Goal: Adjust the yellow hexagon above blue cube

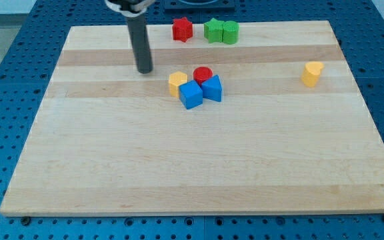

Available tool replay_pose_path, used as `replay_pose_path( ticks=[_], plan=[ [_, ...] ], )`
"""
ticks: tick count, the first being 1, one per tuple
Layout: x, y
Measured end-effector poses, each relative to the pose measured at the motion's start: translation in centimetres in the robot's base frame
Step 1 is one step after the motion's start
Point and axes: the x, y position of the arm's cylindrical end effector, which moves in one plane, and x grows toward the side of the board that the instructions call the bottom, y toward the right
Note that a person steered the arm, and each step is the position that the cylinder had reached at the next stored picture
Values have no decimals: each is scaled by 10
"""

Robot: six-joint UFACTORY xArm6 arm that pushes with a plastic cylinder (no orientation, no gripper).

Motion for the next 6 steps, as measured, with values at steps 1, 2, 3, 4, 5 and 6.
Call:
replay_pose_path(
  ticks=[1,2,3,4,5,6],
  plan=[
    [27,-16],
    [43,-3],
    [51,38],
    [63,45],
    [63,46],
    [63,53]
  ],
)
